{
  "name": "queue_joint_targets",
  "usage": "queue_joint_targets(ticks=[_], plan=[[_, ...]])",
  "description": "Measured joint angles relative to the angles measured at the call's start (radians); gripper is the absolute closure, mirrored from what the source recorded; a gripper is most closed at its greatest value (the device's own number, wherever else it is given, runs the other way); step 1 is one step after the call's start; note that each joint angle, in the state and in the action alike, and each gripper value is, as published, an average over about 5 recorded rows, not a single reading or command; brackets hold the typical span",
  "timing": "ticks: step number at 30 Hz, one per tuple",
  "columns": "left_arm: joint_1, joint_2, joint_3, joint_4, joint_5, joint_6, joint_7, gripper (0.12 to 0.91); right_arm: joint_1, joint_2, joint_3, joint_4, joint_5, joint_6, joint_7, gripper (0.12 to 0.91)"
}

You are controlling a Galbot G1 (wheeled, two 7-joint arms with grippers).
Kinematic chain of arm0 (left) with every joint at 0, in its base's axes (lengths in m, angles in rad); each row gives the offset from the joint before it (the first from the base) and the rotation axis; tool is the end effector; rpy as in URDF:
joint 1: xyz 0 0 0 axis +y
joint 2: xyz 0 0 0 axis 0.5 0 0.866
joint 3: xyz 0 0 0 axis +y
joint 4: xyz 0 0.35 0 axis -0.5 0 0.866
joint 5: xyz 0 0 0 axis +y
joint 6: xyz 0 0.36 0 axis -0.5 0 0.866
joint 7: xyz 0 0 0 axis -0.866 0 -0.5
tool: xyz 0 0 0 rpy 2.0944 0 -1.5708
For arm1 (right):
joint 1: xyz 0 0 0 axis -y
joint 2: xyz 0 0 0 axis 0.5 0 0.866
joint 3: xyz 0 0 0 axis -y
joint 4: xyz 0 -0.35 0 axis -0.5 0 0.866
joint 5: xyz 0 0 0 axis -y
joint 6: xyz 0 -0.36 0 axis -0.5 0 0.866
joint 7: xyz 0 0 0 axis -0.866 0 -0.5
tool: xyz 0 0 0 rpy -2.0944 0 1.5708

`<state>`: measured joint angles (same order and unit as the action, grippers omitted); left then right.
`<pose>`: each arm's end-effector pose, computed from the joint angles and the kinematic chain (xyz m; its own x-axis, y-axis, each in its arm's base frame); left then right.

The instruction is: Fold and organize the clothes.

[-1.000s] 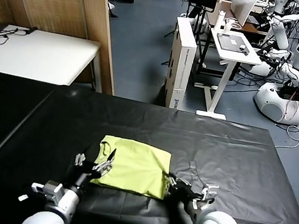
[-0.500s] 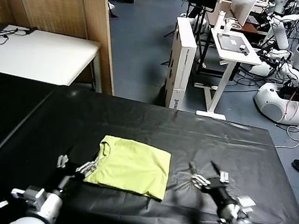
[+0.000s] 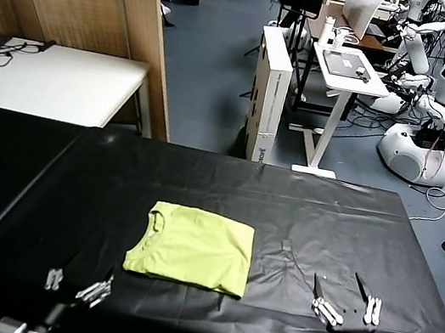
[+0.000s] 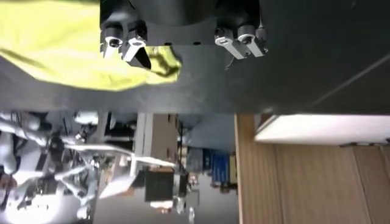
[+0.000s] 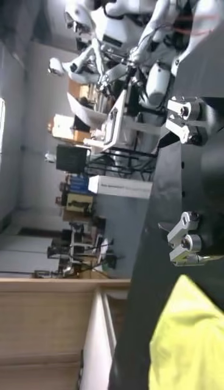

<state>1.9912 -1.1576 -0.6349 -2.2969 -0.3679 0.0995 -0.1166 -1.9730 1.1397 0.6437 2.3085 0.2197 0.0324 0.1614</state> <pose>0.0843 0.0720 -0.2692 -0.9438 0.0725 0.3223 0.0799 0.9968 0.0095 0.0914 -0.0741 -0.2622 -0.9887 -0.0486 0.1417 -0.0715 0.9842 -0.1618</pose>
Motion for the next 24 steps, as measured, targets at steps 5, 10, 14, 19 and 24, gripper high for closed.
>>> queue_joint_targets(ticks=[5, 10, 14, 19, 24], plan=[[0.038, -0.005, -0.008, -0.021, -0.02, -0.002, -0.009, 0.123, -0.097, 0.052, -0.044, -0.008, -0.071, 0.088, 0.039, 0.118], [0.055, -0.014, -0.002, -0.03, -0.018, 0.004, -0.007, 0.123, -0.169, 0.08, -0.077, -0.012, -0.085, 0.141, 0.074, 0.118], [0.068, -0.019, 0.0, -0.031, -0.013, 0.007, -0.007, 0.123, -0.193, 0.084, -0.081, -0.002, -0.073, 0.143, 0.078, 0.118], [0.081, -0.023, -0.01, -0.037, -0.011, 0.007, -0.002, 0.123, -0.202, 0.083, -0.087, 0.003, -0.06, 0.129, 0.075, 0.118], [0.086, -0.022, -0.017, -0.04, -0.011, 0.006, 0.003, 0.123, -0.207, 0.084, -0.092, 0.001, -0.061, 0.126, 0.073, 0.118]])
